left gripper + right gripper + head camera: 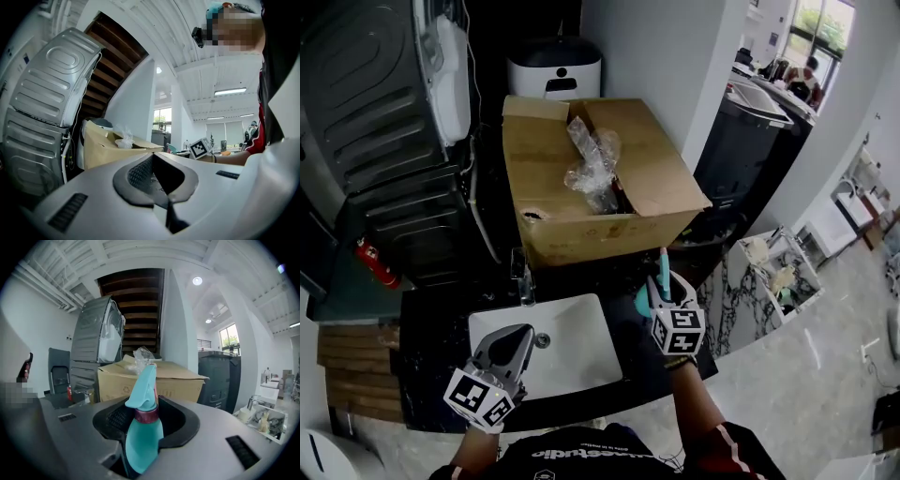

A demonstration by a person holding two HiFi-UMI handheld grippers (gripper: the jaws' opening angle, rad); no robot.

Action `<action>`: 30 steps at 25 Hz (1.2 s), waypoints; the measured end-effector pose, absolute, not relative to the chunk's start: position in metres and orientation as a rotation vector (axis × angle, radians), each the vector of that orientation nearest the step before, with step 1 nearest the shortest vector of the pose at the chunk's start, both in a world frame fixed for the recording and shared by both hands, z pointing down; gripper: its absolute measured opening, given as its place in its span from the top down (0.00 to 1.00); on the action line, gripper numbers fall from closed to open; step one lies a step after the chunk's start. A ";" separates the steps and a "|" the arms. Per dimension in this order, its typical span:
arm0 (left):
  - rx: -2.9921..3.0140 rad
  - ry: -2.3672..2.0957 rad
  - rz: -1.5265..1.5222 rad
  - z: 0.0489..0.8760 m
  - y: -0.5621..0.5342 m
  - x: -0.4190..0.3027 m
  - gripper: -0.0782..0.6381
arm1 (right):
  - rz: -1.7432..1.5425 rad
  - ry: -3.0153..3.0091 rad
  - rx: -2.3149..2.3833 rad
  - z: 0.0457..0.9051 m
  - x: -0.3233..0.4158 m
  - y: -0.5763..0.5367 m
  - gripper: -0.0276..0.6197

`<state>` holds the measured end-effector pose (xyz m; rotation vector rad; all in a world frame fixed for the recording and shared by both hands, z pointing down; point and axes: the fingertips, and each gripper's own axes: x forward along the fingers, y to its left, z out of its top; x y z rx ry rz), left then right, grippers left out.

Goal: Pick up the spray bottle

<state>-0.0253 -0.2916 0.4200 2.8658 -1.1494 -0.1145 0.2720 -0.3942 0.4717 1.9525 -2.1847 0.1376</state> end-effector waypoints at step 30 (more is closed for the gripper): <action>2.834 -1.324 -0.118 0.409 -0.270 -0.107 0.87 | 0.179 -2.753 1.221 0.422 -0.014 -0.269 0.68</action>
